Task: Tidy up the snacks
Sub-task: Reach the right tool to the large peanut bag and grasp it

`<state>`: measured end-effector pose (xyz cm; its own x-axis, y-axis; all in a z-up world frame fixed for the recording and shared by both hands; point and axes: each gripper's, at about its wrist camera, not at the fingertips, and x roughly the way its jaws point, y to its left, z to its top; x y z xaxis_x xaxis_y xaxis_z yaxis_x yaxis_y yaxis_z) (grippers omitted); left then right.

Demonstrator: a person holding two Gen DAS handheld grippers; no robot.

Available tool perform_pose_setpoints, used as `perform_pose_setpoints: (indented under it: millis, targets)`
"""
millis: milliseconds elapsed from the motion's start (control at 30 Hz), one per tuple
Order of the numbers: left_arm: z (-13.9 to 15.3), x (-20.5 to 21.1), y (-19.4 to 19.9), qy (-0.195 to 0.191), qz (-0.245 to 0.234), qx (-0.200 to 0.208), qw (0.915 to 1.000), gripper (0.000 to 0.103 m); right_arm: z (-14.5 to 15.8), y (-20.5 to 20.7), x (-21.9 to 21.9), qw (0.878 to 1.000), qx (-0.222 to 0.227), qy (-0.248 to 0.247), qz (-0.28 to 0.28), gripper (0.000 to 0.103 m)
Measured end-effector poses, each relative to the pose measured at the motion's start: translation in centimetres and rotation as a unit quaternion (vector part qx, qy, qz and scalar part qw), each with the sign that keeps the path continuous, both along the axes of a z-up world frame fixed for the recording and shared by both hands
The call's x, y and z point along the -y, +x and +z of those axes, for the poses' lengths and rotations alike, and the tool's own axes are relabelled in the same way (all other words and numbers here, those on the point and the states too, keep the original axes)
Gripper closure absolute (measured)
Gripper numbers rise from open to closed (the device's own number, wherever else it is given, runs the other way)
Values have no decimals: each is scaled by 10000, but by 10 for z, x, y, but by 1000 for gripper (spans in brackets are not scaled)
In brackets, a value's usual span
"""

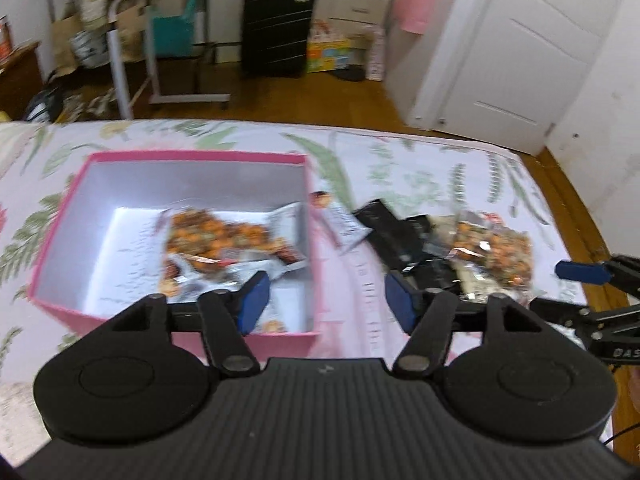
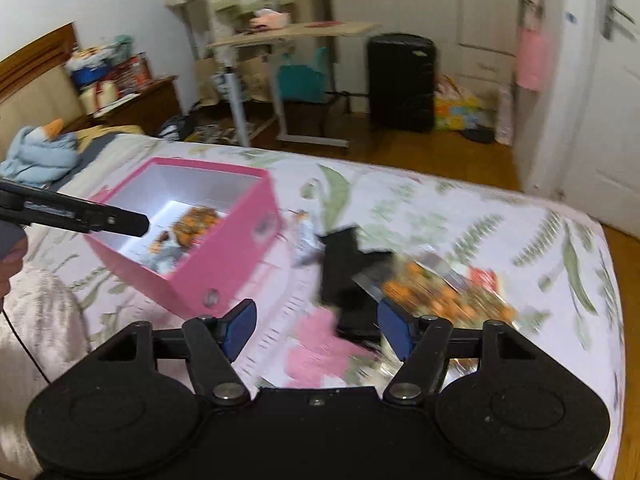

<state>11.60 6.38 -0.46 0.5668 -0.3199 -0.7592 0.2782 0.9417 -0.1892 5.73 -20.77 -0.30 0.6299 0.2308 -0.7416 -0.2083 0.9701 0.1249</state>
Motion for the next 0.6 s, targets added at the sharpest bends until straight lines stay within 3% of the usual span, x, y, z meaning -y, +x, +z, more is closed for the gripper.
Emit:
perform_pose_setpoints:
  millis: [167, 333, 400, 467, 600]
  targets:
    - [-17, 48, 8, -233, -336, -55, 9992, 31, -26, -3, 41, 9982, -45, -178, -570, 16]
    - [-48, 95, 24, -697, -527, -577, 9945, 32, -49, 9, 76, 9973, 106, -459, -566, 16]
    - [-59, 114, 29, -774, -598, -722, 9926, 35, -55, 18, 86, 9977, 254, -563, -266, 15]
    - [-70, 133, 34, -870, -674, -822, 9905, 35, -62, 30, 90, 9974, 189, -585, 365, 7]
    - [-90, 168, 45, -1018, -685, -1010, 9873, 44, -82, 58, 83, 9841, -1, -1082, 1406, 6]
